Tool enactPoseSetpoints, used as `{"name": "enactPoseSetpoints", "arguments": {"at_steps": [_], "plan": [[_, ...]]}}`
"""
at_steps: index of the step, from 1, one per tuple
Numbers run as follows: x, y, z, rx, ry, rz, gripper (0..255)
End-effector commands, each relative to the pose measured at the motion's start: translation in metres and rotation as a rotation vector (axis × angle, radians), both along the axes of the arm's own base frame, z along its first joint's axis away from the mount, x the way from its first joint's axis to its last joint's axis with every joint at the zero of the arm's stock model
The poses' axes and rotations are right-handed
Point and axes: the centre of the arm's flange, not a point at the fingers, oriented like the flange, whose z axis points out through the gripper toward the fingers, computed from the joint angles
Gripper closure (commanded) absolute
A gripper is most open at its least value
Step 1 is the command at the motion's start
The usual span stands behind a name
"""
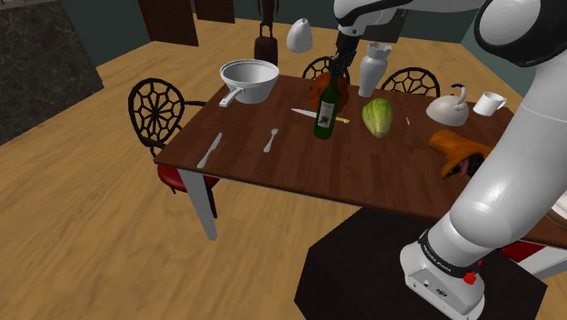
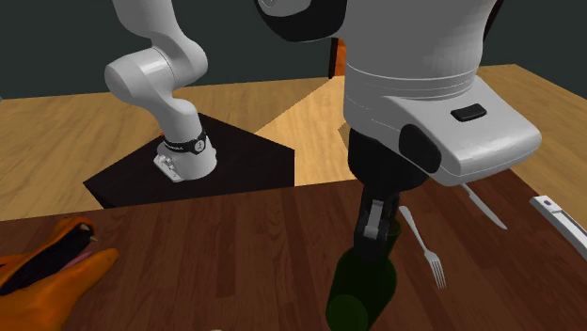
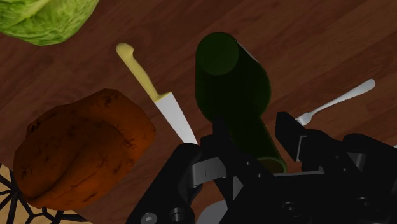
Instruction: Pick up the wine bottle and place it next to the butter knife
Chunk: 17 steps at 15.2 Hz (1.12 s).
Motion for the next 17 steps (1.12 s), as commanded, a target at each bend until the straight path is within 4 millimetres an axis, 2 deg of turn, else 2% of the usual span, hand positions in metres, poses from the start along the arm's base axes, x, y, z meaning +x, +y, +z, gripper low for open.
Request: {"name": "enactPoseSetpoints", "arguments": {"at_steps": [1,16,17], "plan": [[0.000,0.000,0.000,0.000,0.000,0.000,255],[0.000,0.000,0.077,0.000,0.000,0.000,255],[0.000,0.013,0.077,0.000,0.000,0.000,255]]}}
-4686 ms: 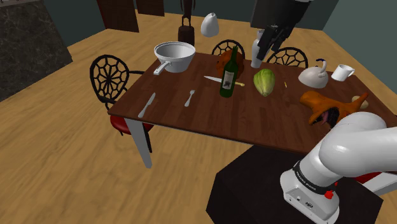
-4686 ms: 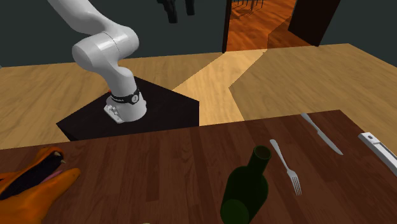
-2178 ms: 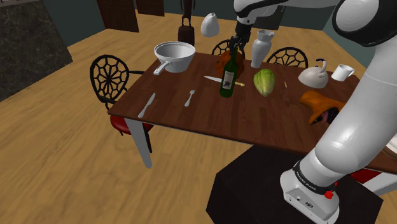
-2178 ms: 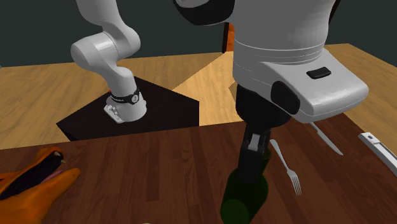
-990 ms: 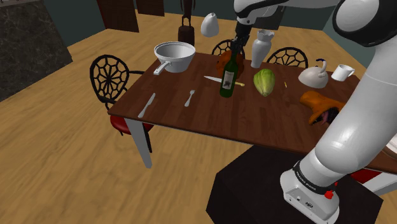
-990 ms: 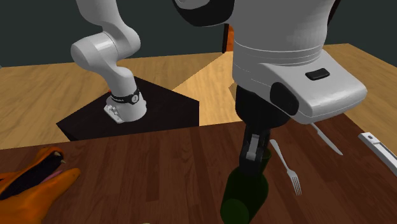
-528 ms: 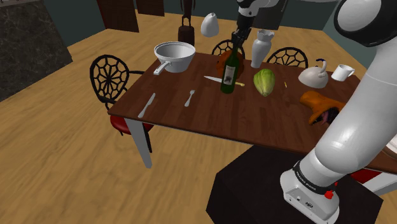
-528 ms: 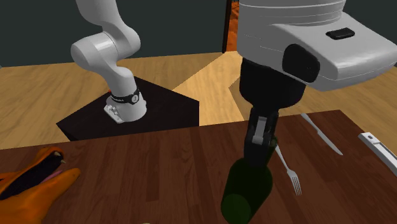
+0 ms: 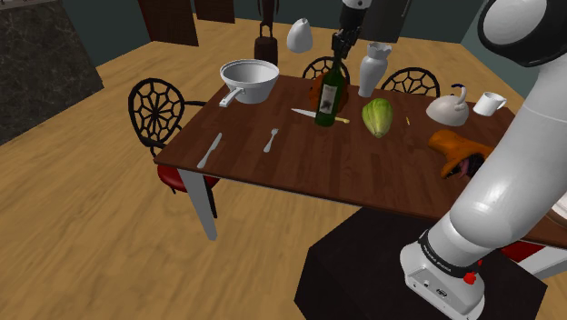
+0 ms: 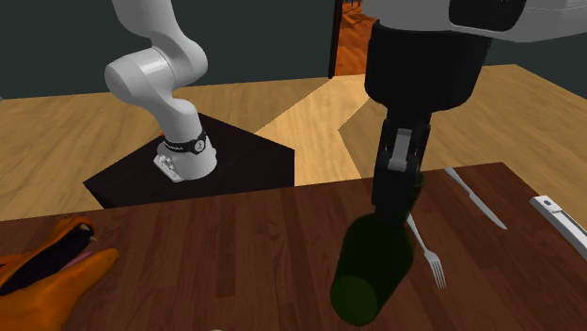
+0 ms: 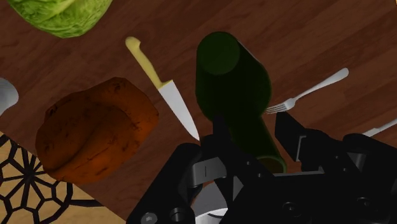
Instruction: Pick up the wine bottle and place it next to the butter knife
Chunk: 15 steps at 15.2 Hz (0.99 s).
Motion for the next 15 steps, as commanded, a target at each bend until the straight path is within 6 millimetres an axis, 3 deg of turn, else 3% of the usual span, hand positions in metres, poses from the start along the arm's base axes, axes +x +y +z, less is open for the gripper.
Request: {"name": "enactPoseSetpoints", "arguments": {"at_steps": [1,15], "plan": [[-0.001,0.021,0.001,0.000,0.000,0.000,255],[-0.005,0.206,0.002,0.000,0.000,0.000,255]]}}
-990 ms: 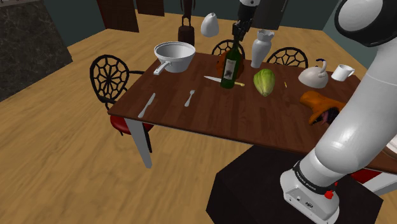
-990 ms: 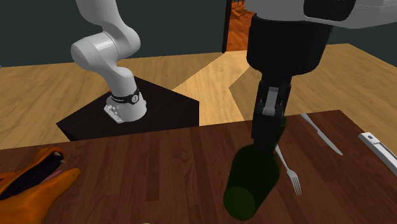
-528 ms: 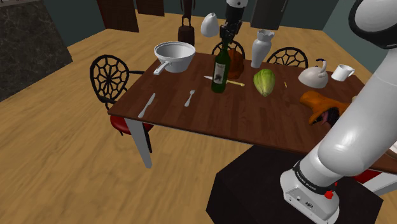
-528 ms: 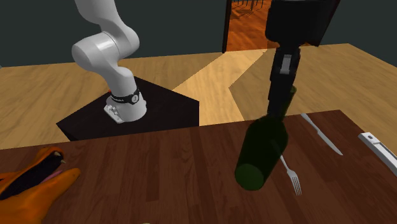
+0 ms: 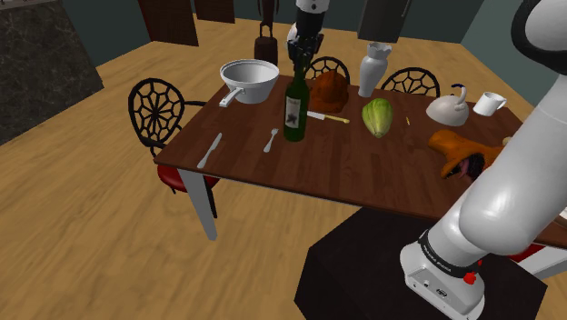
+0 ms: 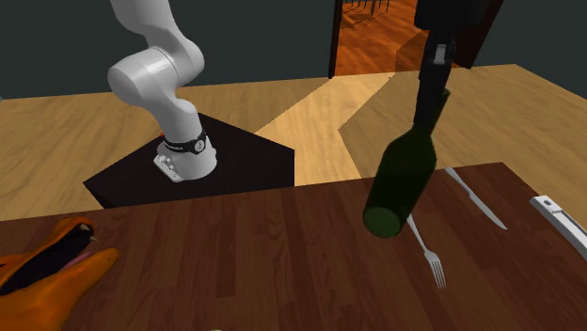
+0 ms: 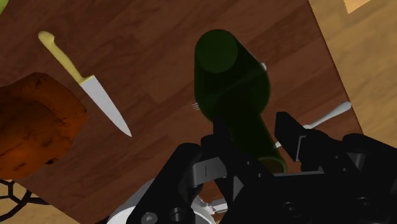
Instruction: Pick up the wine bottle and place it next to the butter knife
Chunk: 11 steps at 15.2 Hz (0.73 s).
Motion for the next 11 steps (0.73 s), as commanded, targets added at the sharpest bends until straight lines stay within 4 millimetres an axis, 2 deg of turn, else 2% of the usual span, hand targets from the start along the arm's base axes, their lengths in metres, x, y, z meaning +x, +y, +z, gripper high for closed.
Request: {"name": "enactPoseSetpoints", "arguments": {"at_steps": [1,11], "plan": [[-0.001,0.026,-0.002,0.000,-0.001,-0.001,255],[-0.004,0.158,-0.001,0.000,-0.001,-0.001,255]]}}
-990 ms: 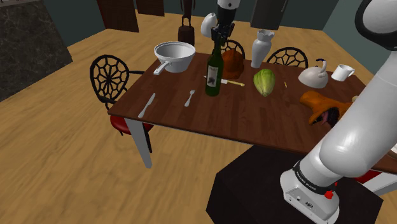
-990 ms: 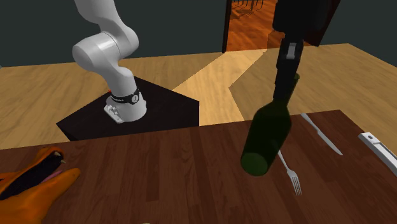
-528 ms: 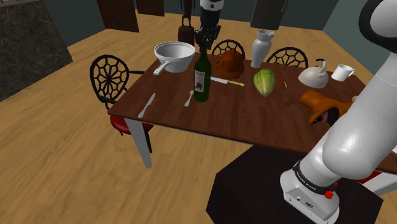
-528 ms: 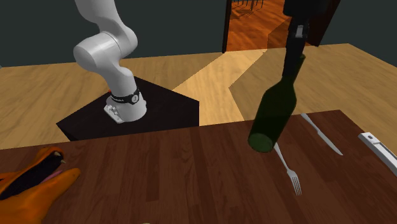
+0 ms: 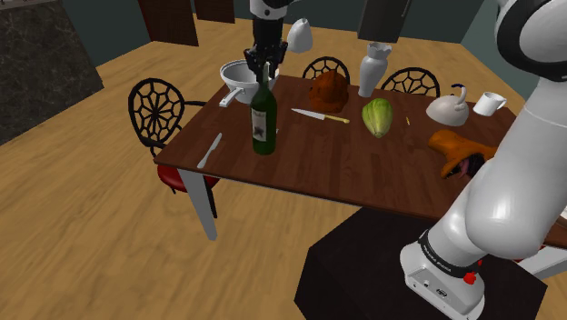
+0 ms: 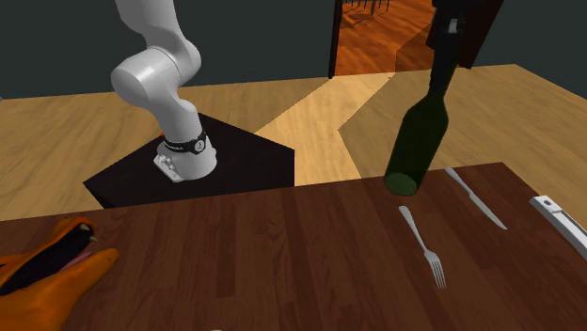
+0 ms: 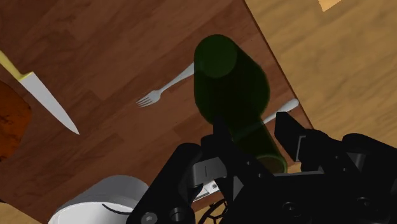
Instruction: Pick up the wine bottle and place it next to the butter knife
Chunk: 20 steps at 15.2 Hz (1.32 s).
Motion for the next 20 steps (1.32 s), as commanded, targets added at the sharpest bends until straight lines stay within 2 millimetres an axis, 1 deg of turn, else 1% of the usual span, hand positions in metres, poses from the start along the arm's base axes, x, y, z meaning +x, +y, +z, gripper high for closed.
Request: {"name": "enactPoseSetpoints", "arguments": {"at_steps": [1,5,6,18,20], "plan": [[-0.002,0.026,0.001,0.000,-0.001,-0.001,255],[-0.003,0.079,0.002,0.000,-0.001,-0.001,255],[-0.004,0.095,0.002,0.000,-0.001,-0.001,255],[-0.004,0.095,-0.062,0.000,-0.001,-0.001,255],[-0.004,0.095,-0.066,0.000,-0.001,-0.001,255]]}}
